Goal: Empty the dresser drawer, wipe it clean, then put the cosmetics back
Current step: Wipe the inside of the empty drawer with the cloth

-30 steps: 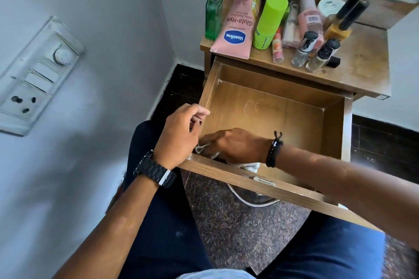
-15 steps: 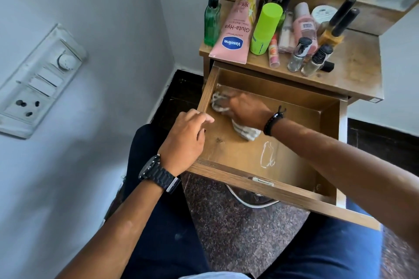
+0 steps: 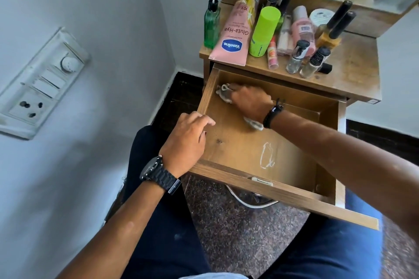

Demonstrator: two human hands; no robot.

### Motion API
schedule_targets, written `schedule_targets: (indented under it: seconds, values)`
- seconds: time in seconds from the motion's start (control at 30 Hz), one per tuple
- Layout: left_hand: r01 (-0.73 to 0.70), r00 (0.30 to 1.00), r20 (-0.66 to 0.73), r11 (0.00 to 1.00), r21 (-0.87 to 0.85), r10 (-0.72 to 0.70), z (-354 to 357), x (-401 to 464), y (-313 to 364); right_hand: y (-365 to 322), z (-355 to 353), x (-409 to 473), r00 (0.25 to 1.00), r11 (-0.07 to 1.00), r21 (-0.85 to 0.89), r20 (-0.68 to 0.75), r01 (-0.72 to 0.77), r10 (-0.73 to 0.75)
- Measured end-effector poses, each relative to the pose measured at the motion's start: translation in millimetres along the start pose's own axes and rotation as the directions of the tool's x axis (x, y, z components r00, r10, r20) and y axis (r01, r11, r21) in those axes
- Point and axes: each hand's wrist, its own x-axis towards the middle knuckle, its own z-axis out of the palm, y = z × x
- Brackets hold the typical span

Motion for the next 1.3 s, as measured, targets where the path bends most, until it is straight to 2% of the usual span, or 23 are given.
schedule_targets:
  seconds: [0.17,0.23,0.3,0.37,0.5,0.6,0.7,0.83,0.9,0.97,1.07,1.17,1.3]
  values:
    - [-0.011,1.000,-0.002,1.000,0.021,0.011,1,-1,4,-5,-9,-12,0.999,0.999,-0.010,0.032,0.044,-0.044]
    - [-0.018,1.000,0.004,0.999,0.030,0.018,1,-1,5,-16,-1,-37,0.984,0.986,0.067,0.074,0.155,-0.160]
    - [-0.028,1.000,0.012,0.999,0.037,0.027,3,0,5,-34,9,-63,0.940,0.944,0.179,0.155,0.277,-0.305]
    - [-0.033,0.999,0.019,0.999,0.044,0.032,4,0,6,-46,14,-79,0.899,0.928,0.196,0.249,0.317,-0.359]
    - [-0.032,0.999,0.023,0.998,0.057,0.031,4,0,6,-39,-2,-69,0.948,0.965,0.165,0.210,0.206,-0.239]
    - [-0.037,0.999,0.027,0.998,0.054,0.035,4,0,5,-10,-16,-40,0.989,0.998,0.069,0.145,0.003,-0.013]
    - [-0.033,0.999,0.028,0.998,0.050,0.032,3,2,6,11,-22,-20,0.985,0.990,0.001,0.095,-0.143,0.143]
    - [-0.033,0.999,0.033,0.998,0.050,0.031,4,2,6,6,-20,-25,0.991,0.994,0.021,0.090,-0.104,0.101]
    - [-0.036,0.999,0.043,0.998,0.057,0.034,4,3,6,-8,-15,-43,0.992,0.995,0.102,0.125,-0.007,-0.006]
    - [-0.039,0.998,0.050,0.997,0.071,0.036,5,4,6,-28,-9,-67,0.962,0.969,0.219,0.219,0.112,-0.161]
    - [-0.059,0.997,0.053,0.994,0.097,0.054,7,4,8,-46,-3,-87,0.902,0.949,0.232,0.325,0.214,-0.283]
    - [-0.081,0.994,0.081,0.987,0.139,0.070,10,2,11,-33,-7,-77,0.944,0.959,0.249,0.262,0.135,-0.201]
    - [-0.093,0.994,0.076,0.982,0.164,0.081,11,2,11,7,-19,-44,0.984,0.981,0.133,0.128,-0.138,0.121]
